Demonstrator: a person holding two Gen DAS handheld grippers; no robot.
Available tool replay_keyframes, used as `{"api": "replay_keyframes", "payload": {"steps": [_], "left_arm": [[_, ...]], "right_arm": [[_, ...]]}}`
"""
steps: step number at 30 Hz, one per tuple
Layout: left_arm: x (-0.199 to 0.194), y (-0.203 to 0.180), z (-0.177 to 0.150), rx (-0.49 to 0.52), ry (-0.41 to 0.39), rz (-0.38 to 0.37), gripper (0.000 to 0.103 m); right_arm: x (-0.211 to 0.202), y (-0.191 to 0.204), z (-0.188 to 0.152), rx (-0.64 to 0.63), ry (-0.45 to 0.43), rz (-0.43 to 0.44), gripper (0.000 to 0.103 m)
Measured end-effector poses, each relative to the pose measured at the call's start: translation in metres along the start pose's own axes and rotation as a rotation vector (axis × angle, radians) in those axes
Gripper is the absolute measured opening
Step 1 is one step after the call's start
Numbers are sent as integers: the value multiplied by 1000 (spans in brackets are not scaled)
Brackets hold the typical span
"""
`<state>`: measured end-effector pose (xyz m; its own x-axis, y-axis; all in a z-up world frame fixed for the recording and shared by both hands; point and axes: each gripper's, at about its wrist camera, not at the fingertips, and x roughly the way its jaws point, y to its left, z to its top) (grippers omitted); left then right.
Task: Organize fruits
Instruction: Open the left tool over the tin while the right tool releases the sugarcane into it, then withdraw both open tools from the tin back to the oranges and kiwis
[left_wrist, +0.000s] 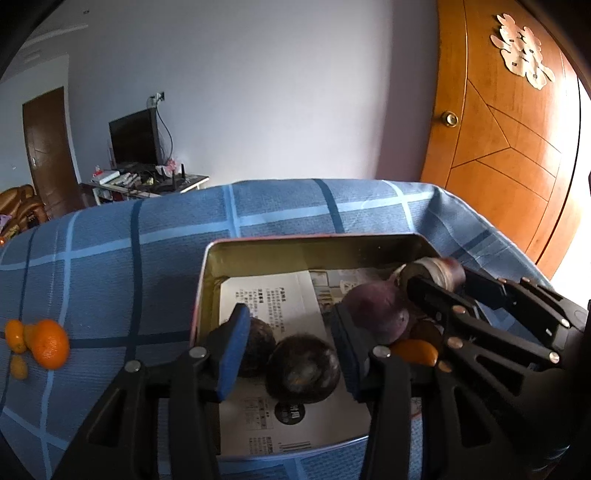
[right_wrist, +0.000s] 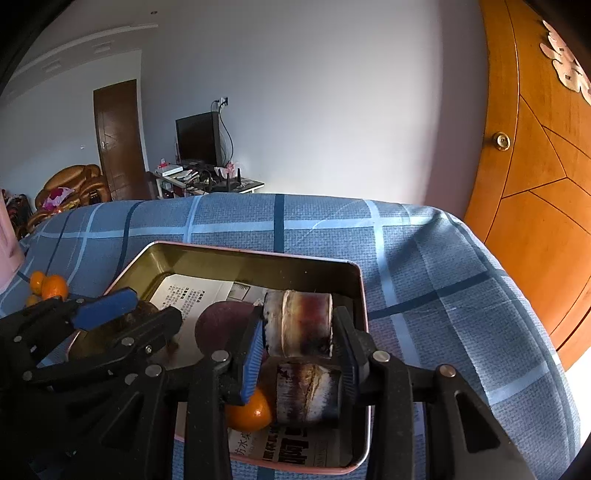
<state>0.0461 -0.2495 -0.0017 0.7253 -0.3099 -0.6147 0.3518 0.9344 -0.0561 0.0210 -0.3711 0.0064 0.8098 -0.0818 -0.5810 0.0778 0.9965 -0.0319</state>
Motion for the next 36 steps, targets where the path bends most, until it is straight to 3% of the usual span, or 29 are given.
{"api": "replay_keyframes", "payload": {"steps": [8, 12, 13, 16, 26, 31, 36], "left_arm": [[-10, 9, 0, -48, -54, 21, 79], [-24, 13, -2, -73, -132, 65, 103], [-28, 15, -3, -79, -155, 63, 103], [-36, 16, -3, -60, -201, 106, 103], [-56, 24, -9, 9, -317, 251, 103], [-69, 29, -15, 5, -358, 262, 103], [-74, 34, -19, -5, -347, 260, 103]], "right_arm": [[-15, -8, -2, 40, -76, -7, 42], [-37, -24, -6, 131, -194, -34, 63], [-41, -28, -7, 160, -224, -26, 71], [-53, -39, -10, 234, -314, -4, 81], [-81, -31, -11, 191, -494, -60, 83], [-93, -26, -15, 187, -542, -87, 83], [-106, -16, -20, 174, -597, -144, 88]]}}
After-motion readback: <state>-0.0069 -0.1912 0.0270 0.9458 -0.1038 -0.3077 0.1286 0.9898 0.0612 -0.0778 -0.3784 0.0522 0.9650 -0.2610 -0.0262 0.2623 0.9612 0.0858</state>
